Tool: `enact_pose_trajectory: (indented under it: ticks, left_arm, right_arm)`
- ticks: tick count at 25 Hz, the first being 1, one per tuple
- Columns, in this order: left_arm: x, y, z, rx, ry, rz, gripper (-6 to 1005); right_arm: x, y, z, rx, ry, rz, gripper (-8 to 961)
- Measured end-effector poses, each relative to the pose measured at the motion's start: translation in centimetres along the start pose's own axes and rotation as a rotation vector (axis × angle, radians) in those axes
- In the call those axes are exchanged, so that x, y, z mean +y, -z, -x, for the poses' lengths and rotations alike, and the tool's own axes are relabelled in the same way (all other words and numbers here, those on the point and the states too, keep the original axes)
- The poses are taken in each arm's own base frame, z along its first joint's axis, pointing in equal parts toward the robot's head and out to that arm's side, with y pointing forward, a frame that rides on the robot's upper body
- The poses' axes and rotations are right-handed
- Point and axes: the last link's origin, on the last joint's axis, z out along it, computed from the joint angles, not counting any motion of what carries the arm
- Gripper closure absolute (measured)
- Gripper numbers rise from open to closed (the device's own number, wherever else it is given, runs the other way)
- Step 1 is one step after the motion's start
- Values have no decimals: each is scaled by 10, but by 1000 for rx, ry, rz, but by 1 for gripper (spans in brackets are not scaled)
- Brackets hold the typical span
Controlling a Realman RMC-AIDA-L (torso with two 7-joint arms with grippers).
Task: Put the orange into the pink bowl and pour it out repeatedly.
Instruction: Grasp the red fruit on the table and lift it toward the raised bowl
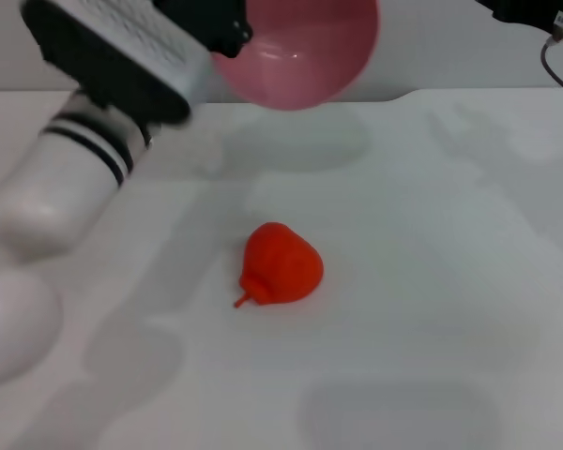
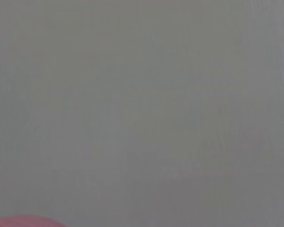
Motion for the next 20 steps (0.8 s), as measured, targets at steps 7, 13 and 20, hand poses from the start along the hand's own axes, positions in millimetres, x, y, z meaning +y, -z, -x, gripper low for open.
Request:
enact_pose_trajectory:
  ticks: [7,13,20]
  left_arm:
    - [-42,-18,18,-193,288,37,953]
    - [-83,-27,29,-378,475,94,953]
    - [-123,-27,45,-588,623,291,953]
  right_arm:
    - [-4,3,-4,7,-6,-13,485]
    - [-5,3,-5,10,-8,-15,489]
    - [6,7,-10,107,38,113,495]
